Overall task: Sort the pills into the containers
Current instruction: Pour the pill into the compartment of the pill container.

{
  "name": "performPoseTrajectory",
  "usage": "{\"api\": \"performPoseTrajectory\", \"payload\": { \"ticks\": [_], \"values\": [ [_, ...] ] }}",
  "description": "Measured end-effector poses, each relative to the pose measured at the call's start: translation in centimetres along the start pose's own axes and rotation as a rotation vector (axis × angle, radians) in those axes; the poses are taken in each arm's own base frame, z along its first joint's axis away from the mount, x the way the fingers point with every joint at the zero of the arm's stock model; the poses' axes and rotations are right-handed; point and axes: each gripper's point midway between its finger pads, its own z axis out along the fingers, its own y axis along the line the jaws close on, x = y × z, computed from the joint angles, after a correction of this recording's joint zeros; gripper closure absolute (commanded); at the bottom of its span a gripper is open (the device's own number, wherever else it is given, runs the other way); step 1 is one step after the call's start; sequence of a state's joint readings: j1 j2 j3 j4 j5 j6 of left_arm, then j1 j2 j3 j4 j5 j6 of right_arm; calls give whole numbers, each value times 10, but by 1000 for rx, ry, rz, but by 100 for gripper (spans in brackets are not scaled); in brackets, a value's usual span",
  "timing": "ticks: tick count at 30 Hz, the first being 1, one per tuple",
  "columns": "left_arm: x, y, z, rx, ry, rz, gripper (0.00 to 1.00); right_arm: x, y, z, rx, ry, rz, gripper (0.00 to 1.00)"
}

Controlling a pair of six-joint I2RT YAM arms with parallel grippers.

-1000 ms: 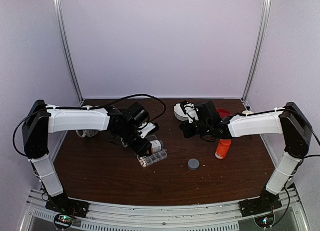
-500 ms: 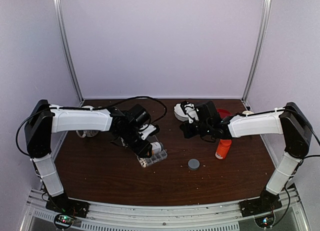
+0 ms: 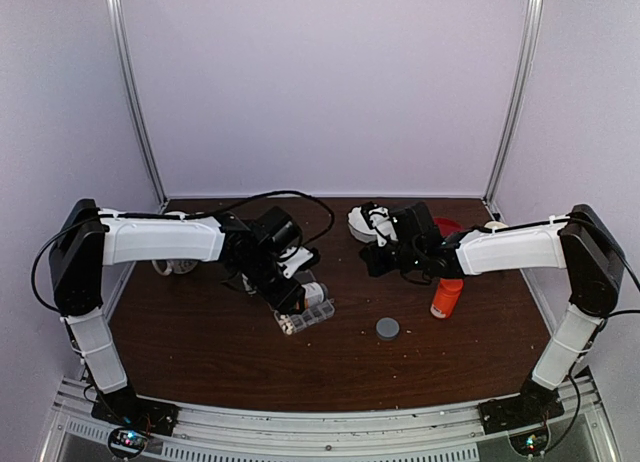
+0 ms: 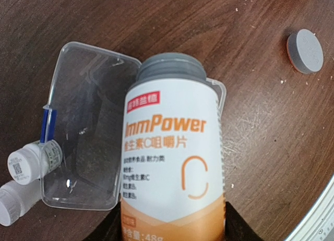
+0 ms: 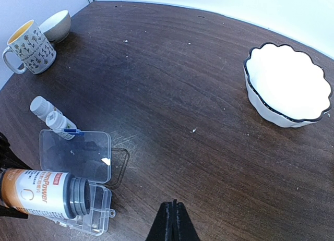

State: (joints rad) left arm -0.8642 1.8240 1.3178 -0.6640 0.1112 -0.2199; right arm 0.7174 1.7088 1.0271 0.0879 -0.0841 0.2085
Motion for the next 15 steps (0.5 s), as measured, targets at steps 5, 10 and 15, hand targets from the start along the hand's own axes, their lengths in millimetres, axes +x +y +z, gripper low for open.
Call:
{"api": "performPoseTrajectory", "payload": {
  "ticks": [5, 10, 15],
  "values": [
    [0, 0, 1, -1, 4, 0, 100, 0, 0, 0, 0, 0, 0, 100],
    [0, 0, 1, -2, 5, 0, 100, 0, 0, 0, 0, 0, 0, 100],
    [3, 0, 1, -5, 17, -3, 100, 0, 0, 0, 0, 0, 0, 100]
  ]
}}
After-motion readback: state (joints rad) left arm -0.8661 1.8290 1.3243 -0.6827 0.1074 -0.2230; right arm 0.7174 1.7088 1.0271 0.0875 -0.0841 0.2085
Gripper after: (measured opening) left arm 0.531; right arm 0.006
